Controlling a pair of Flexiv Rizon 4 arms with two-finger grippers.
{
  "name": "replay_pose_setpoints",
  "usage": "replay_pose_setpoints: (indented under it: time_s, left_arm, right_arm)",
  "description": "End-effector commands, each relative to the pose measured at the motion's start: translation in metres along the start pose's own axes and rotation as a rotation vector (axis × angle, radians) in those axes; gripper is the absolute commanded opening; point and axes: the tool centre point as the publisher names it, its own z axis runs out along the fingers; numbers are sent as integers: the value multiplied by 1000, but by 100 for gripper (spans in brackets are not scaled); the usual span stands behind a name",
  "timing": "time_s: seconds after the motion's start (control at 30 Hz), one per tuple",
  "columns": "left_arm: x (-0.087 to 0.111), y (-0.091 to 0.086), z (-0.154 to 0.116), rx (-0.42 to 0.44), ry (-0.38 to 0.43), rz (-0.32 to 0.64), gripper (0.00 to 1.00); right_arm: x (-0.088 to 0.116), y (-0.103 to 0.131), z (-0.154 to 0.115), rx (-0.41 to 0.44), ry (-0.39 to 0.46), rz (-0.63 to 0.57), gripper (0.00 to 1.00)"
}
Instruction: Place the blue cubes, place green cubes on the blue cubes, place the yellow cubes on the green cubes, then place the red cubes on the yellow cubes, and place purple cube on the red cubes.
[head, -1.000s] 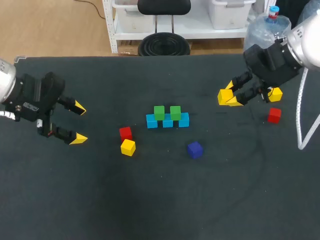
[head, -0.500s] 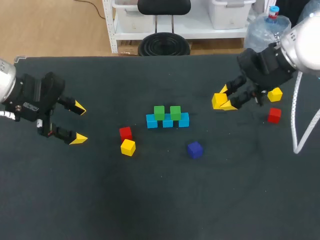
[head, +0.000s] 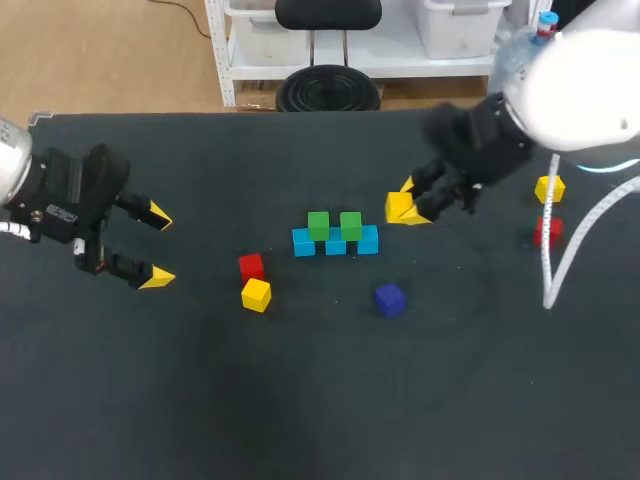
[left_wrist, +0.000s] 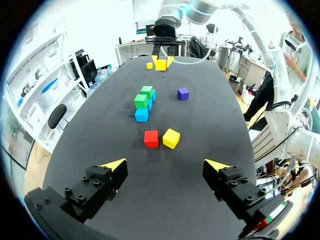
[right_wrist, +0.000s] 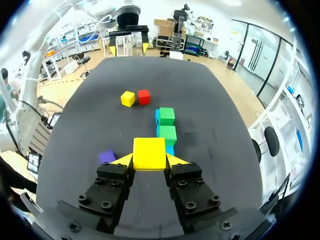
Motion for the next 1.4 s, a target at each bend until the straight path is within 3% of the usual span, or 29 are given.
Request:
replay_pose_setpoints:
  time_s: [0.03,0.43,1.03,1.4]
  left_arm:
    - [1,1,1,1,-3,2,100]
    - [1,1,1,1,-3,2,100]
    - [1,1,1,1,-3,2,100]
    - [1,1,1,1,-3,2,100]
  right_arm:
    - [-10,1,10,19,32,19,0]
    - [-29,1,26,31,65,23,0]
    - [-41,-29,50,-6,113,-5,0]
    - [-45,-23,57,26,134,28,0]
